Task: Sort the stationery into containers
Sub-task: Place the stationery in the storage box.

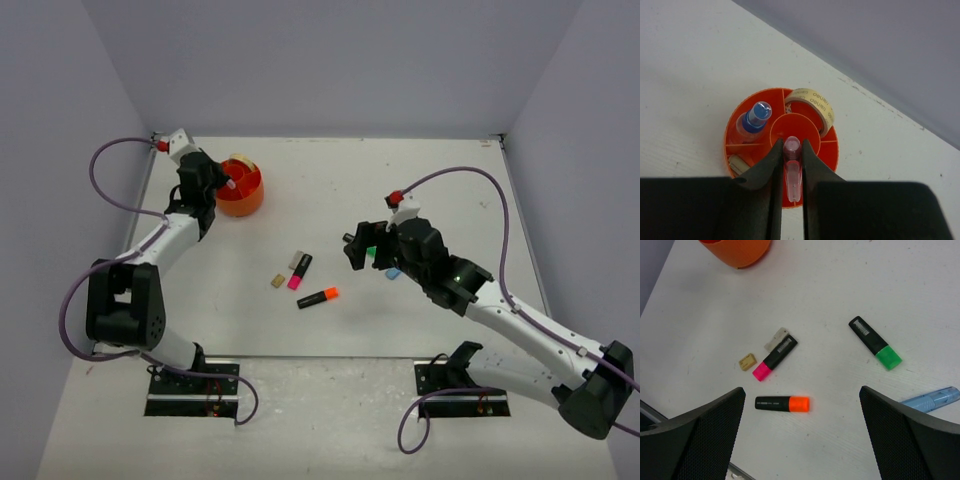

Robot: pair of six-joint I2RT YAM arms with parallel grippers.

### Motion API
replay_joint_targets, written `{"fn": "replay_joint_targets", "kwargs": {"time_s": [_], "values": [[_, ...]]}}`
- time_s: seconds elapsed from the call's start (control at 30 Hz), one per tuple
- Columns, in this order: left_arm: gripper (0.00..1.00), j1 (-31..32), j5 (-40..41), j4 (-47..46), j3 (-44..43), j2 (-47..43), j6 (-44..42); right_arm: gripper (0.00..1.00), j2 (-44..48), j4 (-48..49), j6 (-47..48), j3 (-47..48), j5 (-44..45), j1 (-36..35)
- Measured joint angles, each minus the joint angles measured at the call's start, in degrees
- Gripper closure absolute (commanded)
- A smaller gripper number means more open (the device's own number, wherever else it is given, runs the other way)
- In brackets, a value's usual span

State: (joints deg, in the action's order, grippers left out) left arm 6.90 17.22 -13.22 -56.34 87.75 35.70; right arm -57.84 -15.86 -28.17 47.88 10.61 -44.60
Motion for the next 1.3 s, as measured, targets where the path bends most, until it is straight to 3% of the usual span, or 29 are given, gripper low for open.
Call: {"fn": "replay_joint_targets", "kwargs": {"time_s": [0.17,0.57,0.8,1.0,1.3], "values": [[0.73,-0.77,0.4,-2.62,0.02,1.47,0.09,0.01,3.39,-1.21,-0.73,-3.2,-0.3,0.0],[0.43,-0.85,0.38,-3.73,1.17,3.49,0.56,0.01,4.3,-3.11,-1.7,-5.31,-0.6,0.88],[0.03,-0.87,-0.1,1.18,2.66,-3.41,1.25,0.01,-0.74,-6.57,-6.16,-5.61,0.58,3.52],[0.0,-0.9,-4.98,8.5,1.8,-15.23,2.42,0.02,-11.49,-12.8,-13.14,-3.09,2.98,10.61],[0.0,-0.88,-14.72,17.1,1.84,-31.71,2.1,0.21,-26.89,-16.58,-20.28,2.6,7.01,13.8]]}}
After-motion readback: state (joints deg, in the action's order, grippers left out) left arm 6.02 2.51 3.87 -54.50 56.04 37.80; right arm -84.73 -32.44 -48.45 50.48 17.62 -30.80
